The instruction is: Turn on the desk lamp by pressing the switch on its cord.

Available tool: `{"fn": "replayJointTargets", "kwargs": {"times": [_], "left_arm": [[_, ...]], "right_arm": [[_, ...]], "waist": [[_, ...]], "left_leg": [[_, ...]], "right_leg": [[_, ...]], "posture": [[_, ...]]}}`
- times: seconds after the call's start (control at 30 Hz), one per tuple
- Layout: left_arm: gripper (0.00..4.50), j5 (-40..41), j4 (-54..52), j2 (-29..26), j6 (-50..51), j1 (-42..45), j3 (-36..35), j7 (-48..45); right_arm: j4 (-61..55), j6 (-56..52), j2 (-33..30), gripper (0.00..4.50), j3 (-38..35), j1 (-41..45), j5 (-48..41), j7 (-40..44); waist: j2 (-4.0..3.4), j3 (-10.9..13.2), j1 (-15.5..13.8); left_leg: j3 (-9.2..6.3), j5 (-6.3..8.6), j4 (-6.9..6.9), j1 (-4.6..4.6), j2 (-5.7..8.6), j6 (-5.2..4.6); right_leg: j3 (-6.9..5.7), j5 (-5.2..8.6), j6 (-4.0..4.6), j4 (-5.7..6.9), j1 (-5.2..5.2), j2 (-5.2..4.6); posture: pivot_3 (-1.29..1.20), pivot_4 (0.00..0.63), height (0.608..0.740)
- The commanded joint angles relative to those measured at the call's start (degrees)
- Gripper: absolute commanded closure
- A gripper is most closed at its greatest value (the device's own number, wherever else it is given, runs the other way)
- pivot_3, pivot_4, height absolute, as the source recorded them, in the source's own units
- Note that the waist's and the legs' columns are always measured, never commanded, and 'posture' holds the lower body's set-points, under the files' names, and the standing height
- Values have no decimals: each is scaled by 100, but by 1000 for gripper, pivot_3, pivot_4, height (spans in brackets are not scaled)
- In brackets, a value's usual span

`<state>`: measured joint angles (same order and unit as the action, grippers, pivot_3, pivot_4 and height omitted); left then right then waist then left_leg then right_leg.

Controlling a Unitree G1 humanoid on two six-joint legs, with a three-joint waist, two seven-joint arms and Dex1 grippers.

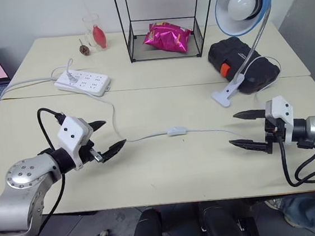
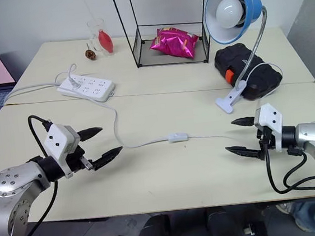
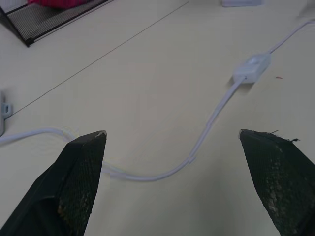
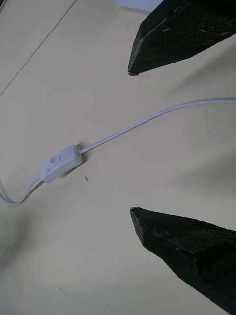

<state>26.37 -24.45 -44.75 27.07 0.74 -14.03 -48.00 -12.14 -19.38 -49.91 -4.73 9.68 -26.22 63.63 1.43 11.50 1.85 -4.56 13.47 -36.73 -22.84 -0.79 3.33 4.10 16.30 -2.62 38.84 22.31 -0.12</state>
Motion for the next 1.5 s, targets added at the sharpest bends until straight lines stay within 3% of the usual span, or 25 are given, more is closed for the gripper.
{"fn": "replayJointTargets", "kwargs": {"times": [0.03,0.3,0.73,0.9,1.27,1.5], "left_arm": [[14,144,-61,79,-49,125,-21,-4],[14,-126,682,280,-151,1112,1102,-460],[14,-771,3763,1281,-372,3487,2752,-1814],[14,-1119,4533,1615,-578,3874,2939,-1969],[14,-1254,5039,2028,-460,4110,2975,-2302],[1320,-1425,5255,2193,-531,4170,2979,-2304]], "right_arm": [[-124,16,37,0,6,96,-23,20],[-599,-430,174,0,-47,-15,-202,-285],[-2077,-1470,306,0,-338,-912,-399,-1391],[-2379,-1673,337,0,-448,-1035,-512,-1603],[-2603,-1918,342,0,-516,-976,-753,-1802],[-2607,-1990,315,0,-553,-896,-872,-1858]], "waist": [[0,0,-3],[0,0,-19],[0,-1,-5],[4,-2,-20],[3,-2,3],[3,-2,-5]], "left_leg": [[0,0,0,0,0,0],[-3,0,-13,-3,7,0],[-8,0,-12,-6,6,0],[-10,-1,-24,-9,13,-1],[-11,-1,-21,-9,10,-1],[-12,-1,-22,-9,10,-1]], "right_leg": [[-1,0,0,0,0,0],[-1,-3,-5,4,-3,1],[-1,-3,-6,8,-1,8],[0,-6,-12,8,-6,11],[1,-6,-12,11,-2,14],[0,-6,-12,11,-4,14]], "posture": [[0,150,740],[0,150,740],[0,150,740],[0,150,740],[0,150,740],[0,150,740]]}}
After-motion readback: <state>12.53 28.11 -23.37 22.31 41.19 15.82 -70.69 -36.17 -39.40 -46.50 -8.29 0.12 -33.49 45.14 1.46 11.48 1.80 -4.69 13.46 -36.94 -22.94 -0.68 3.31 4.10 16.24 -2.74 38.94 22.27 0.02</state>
